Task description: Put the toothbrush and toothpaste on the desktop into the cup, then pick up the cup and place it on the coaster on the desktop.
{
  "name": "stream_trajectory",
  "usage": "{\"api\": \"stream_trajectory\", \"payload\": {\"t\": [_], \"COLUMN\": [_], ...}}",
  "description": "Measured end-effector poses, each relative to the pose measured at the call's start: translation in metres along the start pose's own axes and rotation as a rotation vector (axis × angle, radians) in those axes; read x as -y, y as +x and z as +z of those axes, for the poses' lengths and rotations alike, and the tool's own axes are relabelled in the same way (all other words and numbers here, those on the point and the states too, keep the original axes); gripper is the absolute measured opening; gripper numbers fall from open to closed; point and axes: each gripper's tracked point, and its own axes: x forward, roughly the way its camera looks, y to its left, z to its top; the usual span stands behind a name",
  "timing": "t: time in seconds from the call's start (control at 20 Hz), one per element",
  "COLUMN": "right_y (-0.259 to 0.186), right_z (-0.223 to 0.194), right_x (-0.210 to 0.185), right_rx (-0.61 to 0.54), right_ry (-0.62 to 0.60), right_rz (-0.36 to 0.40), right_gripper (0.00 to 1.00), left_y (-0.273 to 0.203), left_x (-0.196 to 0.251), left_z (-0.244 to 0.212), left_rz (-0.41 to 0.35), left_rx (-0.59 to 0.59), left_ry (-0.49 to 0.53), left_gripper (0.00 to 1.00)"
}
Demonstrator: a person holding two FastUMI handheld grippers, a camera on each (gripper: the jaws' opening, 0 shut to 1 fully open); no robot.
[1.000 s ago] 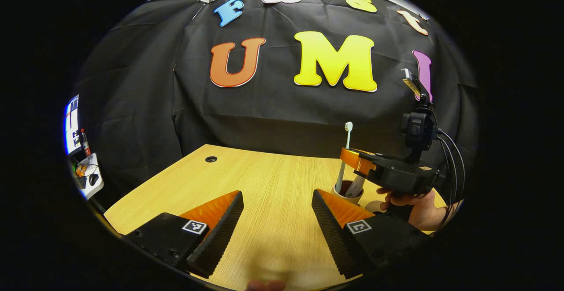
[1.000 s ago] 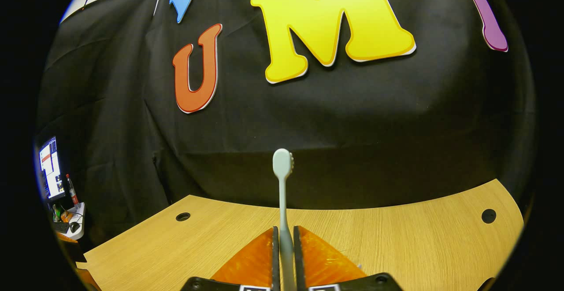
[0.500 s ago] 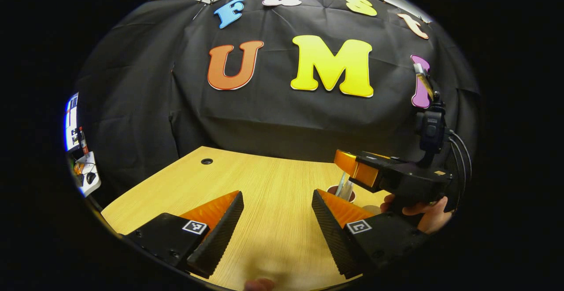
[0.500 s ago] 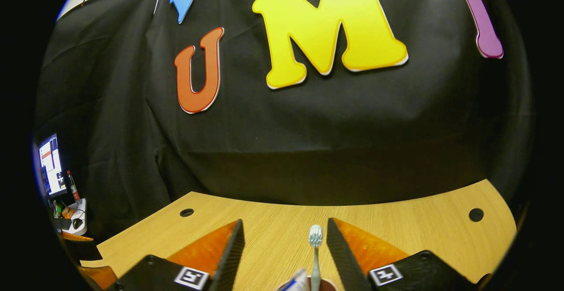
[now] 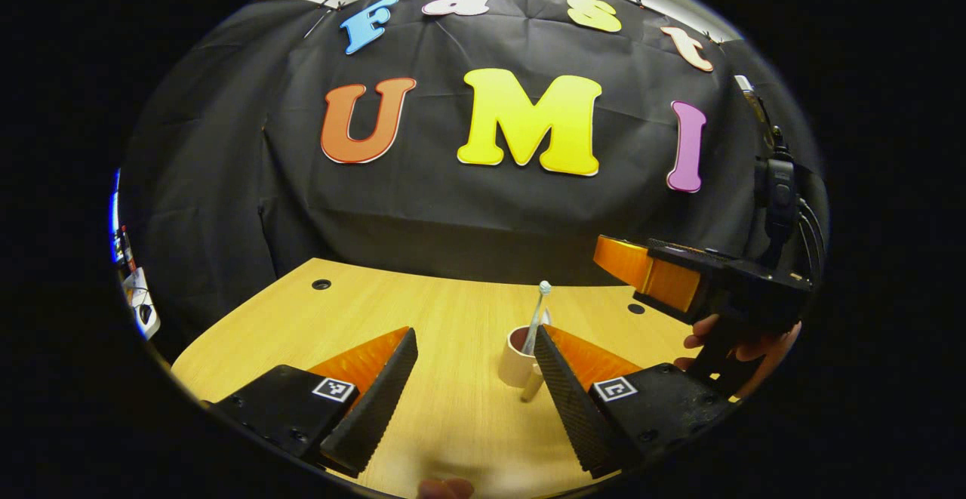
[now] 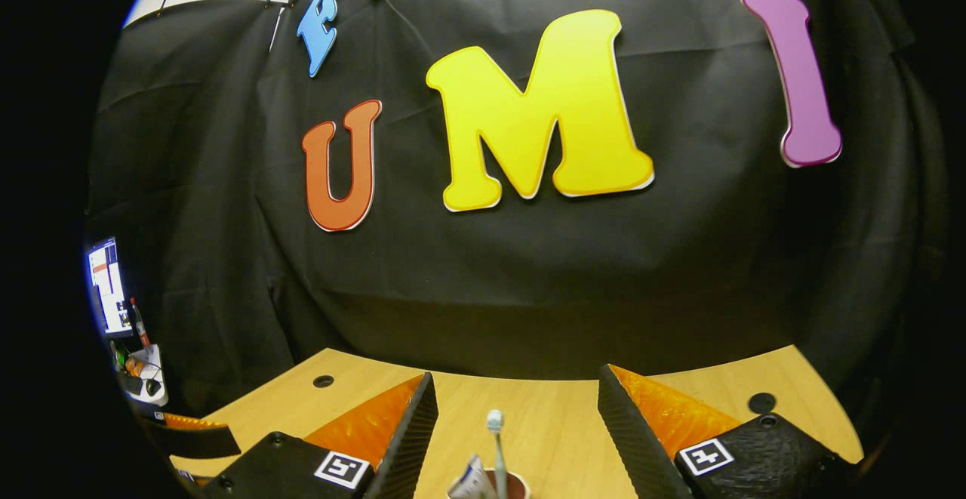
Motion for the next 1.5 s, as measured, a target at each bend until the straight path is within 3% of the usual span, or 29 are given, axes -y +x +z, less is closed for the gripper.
{"api": "stream_trajectory", "payload": {"t": [0.3,0.45,0.7,0.95,1.5], "right_y": [-0.068,-0.095,-0.132,-0.146,-0.143], "right_z": [0.014,0.016,0.01,0.005,0.005], "right_x": [0.044,0.06,0.097,0.13,0.151], "right_rx": [-0.03,-0.057,-0.097,-0.126,-0.176], "right_ry": [0.008,0.007,0.016,0.041,0.034], "right_rz": [-0.084,-0.107,-0.165,-0.216,-0.224], "right_gripper": [1.0,1.0,1.0,1.0,1.0], "left_y": [-0.01,-0.006,0.015,0.037,0.088], "left_x": [0.039,0.06,0.061,0.065,0.085], "left_z": [-0.004,-0.033,-0.066,-0.099,-0.113], "left_rz": [-0.075,-0.122,-0.095,-0.122,-0.118], "left_rx": [-0.074,-0.241,-0.459,-0.699,-0.978], "left_ry": [-0.015,-0.057,-0.064,-0.056,0.061], "left_gripper": [0.99,0.99,0.99,0.99,0.99]}}
